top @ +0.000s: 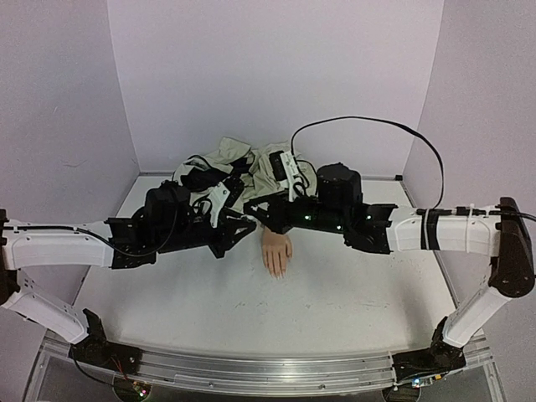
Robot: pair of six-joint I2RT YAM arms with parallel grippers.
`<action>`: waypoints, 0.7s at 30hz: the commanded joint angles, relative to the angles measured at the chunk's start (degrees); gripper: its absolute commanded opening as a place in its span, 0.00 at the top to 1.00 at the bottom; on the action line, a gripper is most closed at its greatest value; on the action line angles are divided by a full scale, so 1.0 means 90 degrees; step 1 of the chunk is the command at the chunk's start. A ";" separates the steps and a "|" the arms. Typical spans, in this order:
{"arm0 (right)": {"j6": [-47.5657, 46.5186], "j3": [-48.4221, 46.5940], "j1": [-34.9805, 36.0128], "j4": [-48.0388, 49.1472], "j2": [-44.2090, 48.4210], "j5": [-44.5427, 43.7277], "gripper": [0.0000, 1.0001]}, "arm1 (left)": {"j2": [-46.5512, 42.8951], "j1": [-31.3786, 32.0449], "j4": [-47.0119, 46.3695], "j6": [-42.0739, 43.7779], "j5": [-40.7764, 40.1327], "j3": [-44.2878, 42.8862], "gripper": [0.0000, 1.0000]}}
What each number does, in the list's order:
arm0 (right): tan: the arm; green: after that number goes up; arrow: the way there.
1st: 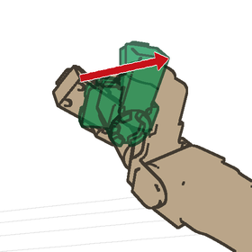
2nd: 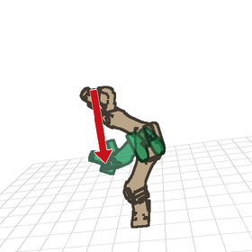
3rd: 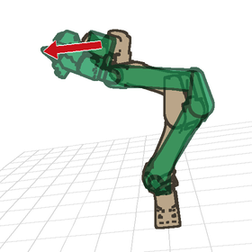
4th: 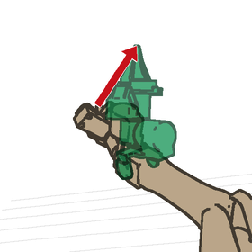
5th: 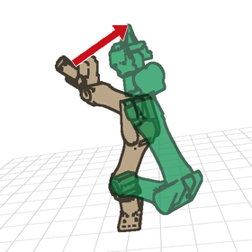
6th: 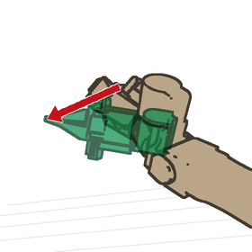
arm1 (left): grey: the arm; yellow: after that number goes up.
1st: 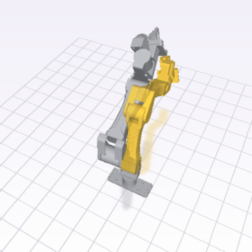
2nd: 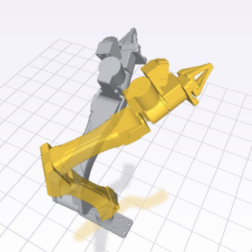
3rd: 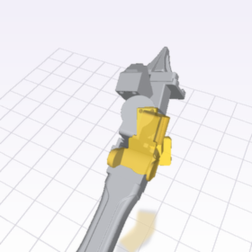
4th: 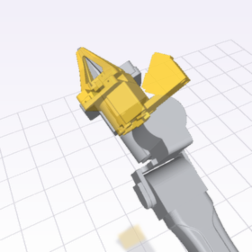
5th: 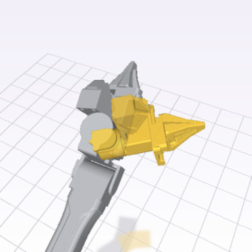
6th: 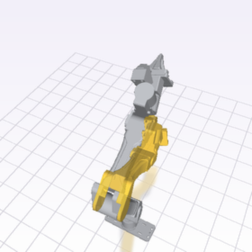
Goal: Paint the nails
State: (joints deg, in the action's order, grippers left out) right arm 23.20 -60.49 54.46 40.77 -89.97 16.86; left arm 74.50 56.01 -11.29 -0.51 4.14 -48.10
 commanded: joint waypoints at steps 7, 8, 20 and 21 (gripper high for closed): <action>0.0033 -0.0952 0.0520 -0.0526 -0.0480 -0.1522 1.00 | -0.0212 -0.0120 0.0162 0.0627 -0.1594 -0.0187 1.00; -0.0026 -0.0954 0.0510 -0.0505 -0.0445 -0.1428 1.00 | -0.0242 -0.0125 0.0160 0.0608 -0.1371 -0.0170 1.00; -0.0390 -0.0050 -0.0174 -0.0194 0.0924 0.1290 0.35 | -0.0454 -0.0129 0.0160 0.0406 0.1002 -0.0078 1.00; -0.0371 0.0054 -0.0232 -0.0193 0.1049 0.1364 0.34 | -0.0470 -0.0129 0.0153 0.0408 0.1314 -0.0105 1.00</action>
State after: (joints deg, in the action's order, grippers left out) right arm 20.73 -62.39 54.06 34.98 -87.15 19.35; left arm 72.93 54.92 -7.88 4.01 4.60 -48.07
